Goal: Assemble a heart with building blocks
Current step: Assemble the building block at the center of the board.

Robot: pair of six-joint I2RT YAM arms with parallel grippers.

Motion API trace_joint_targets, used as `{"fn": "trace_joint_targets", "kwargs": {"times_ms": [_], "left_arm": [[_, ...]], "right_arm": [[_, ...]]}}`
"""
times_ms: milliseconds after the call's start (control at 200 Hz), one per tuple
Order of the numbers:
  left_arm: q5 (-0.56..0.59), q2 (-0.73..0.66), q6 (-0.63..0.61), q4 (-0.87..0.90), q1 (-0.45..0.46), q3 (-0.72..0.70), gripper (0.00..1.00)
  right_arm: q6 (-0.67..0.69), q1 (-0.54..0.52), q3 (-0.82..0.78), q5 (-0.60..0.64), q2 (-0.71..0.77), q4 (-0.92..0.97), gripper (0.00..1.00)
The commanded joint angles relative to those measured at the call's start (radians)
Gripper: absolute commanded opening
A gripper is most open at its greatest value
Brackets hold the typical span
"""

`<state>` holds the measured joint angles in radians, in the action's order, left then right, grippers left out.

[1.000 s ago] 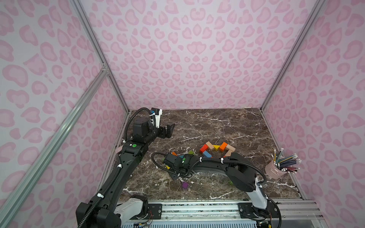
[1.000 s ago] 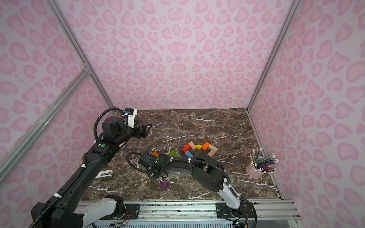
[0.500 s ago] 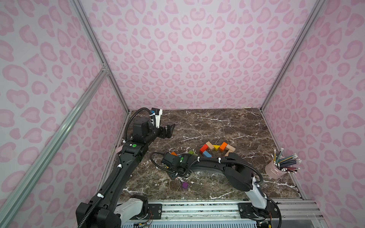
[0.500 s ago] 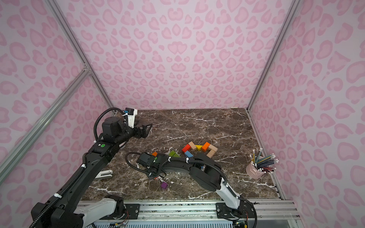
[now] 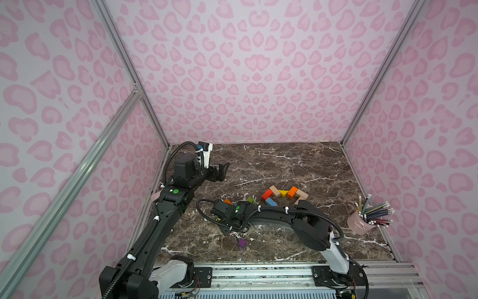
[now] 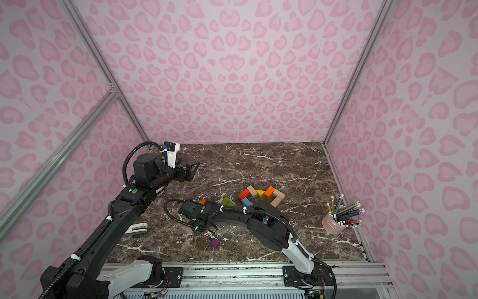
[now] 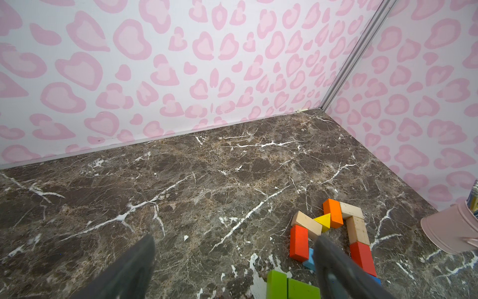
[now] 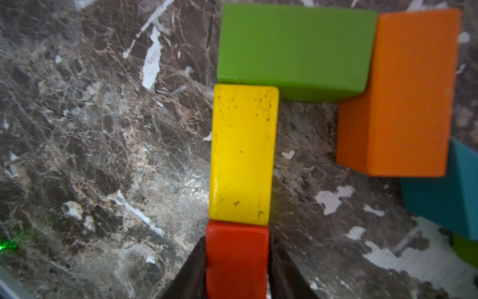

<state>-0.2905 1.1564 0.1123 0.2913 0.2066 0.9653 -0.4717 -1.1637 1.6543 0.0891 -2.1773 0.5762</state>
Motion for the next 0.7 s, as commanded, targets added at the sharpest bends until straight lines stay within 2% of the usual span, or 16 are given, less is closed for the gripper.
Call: {"fn": "trace_joint_targets", "kwargs": {"times_ms": [0,350,615,695], "left_arm": [[-0.012,-0.006,-0.010,-0.055,-0.001,-0.001,0.97],[-0.040,-0.012,-0.011,-0.060,-0.001,-0.003,0.97],[-0.031,-0.024,-0.018,-0.029,0.022,-0.001,0.97],[-0.015,-0.030,-0.024,-0.009,0.046,-0.006,0.97]], "right_arm": [[-0.010,0.001,0.003,0.017,0.002,0.011,0.48],[0.016,0.004,-0.068,-0.024,0.100,-0.081,0.64],[0.044,0.008,-0.284,-0.025,0.328,-0.206,0.68],[0.030,0.013,-0.393,-0.019,0.414,-0.227,0.68]]}}
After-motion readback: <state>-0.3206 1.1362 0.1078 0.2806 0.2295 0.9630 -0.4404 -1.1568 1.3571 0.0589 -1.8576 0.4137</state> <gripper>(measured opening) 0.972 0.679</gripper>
